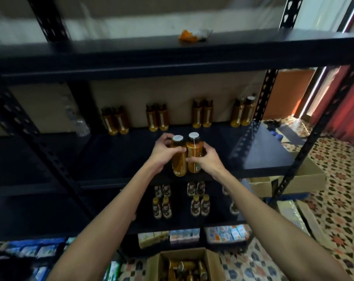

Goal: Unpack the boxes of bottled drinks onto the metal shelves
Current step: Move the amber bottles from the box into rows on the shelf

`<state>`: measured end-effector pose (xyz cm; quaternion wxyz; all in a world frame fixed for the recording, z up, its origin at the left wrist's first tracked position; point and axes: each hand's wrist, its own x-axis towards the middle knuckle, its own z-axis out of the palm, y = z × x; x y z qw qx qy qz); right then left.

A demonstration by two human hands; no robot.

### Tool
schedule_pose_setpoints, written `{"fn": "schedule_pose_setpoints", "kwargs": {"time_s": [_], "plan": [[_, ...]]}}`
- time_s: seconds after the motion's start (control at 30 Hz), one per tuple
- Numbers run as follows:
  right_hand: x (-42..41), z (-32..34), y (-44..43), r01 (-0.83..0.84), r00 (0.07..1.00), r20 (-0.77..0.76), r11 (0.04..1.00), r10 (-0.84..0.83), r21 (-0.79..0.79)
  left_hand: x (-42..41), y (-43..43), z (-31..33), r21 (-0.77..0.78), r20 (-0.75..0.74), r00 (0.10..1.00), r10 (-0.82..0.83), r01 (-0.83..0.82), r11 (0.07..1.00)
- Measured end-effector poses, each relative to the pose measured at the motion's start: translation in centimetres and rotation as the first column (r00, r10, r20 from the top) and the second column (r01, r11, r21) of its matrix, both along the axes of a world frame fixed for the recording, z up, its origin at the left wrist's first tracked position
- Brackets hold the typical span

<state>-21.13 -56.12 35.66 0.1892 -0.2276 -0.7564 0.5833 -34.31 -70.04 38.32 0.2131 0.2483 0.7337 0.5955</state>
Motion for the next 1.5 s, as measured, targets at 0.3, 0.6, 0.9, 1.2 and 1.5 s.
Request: {"fn": "schedule_pose_setpoints", "kwargs": {"time_s": [0.3,0.6,0.9,1.2,1.5], "plan": [[-4.4,-1.2,1.5,0.06,0.997,0.045,0.997,-0.062,0.047,-2.8,1.8,-0.4,-0.05,-0.016,0.999,0.047,-0.048,0.998],[-5.3,-1.2,1.7,-0.01,0.989,0.146,0.995,-0.004,0.096,-4.3,1.7,0.2,-0.126,-0.063,0.998,-0.007,-0.001,0.992],[-5.3,5.1,3.3,-0.087,0.988,0.152,0.92,0.03,0.381,-2.9,2.7,6.1,-0.628,-0.456,0.871,-0.185,-0.168,0.76],[-6.7,4.4,3.4,-0.093,0.966,0.256,0.871,-0.039,0.482,-4.1,2.8,7.8,-0.753,-0.395,0.763,-0.512,0.05,0.656],[-7.0,4.1,3.7,-0.086,0.968,0.249,0.897,-0.028,0.433,-3.9,3.4,8.3,-0.769,-0.435,0.721,-0.539,0.014,0.639]]}}
